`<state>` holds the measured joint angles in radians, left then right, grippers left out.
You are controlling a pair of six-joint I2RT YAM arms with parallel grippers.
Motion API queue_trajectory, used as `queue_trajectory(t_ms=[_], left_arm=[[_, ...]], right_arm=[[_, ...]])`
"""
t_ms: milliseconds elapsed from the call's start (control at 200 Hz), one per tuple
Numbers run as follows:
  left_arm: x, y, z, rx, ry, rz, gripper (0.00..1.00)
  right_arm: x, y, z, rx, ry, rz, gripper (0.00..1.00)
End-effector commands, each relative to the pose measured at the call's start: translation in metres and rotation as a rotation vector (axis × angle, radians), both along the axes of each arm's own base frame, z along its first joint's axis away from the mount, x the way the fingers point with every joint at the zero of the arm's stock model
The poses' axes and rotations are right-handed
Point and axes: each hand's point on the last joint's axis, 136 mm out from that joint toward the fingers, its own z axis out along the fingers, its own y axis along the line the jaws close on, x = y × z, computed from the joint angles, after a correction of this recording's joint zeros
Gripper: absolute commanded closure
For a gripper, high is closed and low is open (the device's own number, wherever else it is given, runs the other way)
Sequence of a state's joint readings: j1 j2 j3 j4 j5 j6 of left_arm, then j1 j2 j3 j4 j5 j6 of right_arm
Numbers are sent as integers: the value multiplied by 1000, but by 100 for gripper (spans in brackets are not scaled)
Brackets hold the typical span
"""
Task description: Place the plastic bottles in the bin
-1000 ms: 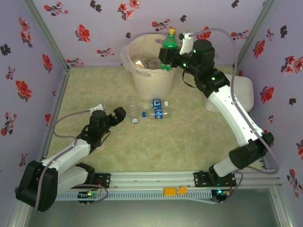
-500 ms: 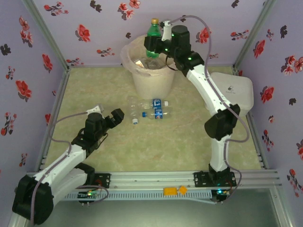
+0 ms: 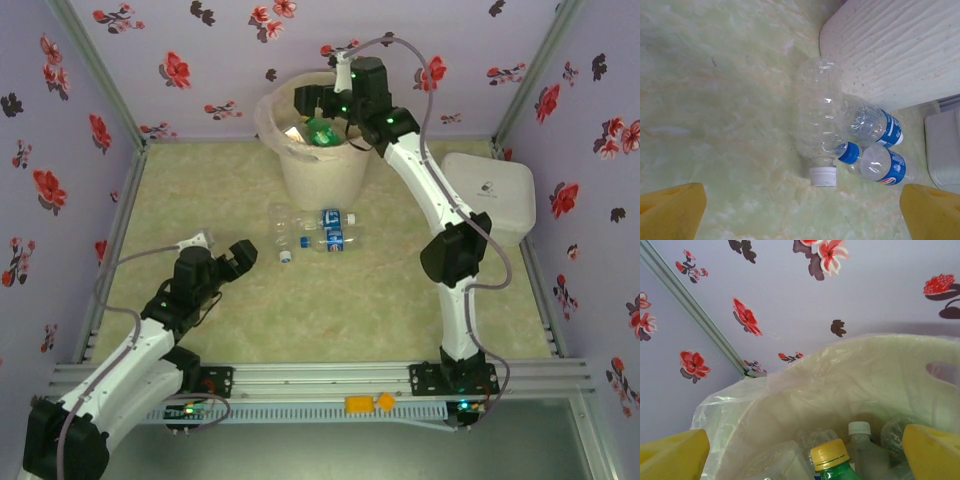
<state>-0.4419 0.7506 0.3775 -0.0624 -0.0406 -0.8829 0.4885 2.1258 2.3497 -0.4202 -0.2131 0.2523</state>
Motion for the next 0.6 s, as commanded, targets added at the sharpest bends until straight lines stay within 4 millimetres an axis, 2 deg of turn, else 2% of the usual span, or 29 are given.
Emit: queue_trajectory(t_ms=[0,165,180,240,400,595], left_arm=[[7,0,10,36,-17,-10,0],[19,-6,21,101,-40,-50,0],[21,-7,23,109,-41,-55,0],[27,-10,27,132,-42,-68,0],[45,-26,35,175,-36,-124,0],[68,-55,23,249,3,-208,0]], right_arm=[[-24,-24,52,-29,-97,-30,0],[-58,-41,53,-47,-69,-30,0],[-61,-41,45,-57,-51,-27,0],[-77,-48,36,-71,-22,-25,0],[-120,-70,-8,-113,68,-45,0],[-166,-99,-70,-122,157,-93,0]])
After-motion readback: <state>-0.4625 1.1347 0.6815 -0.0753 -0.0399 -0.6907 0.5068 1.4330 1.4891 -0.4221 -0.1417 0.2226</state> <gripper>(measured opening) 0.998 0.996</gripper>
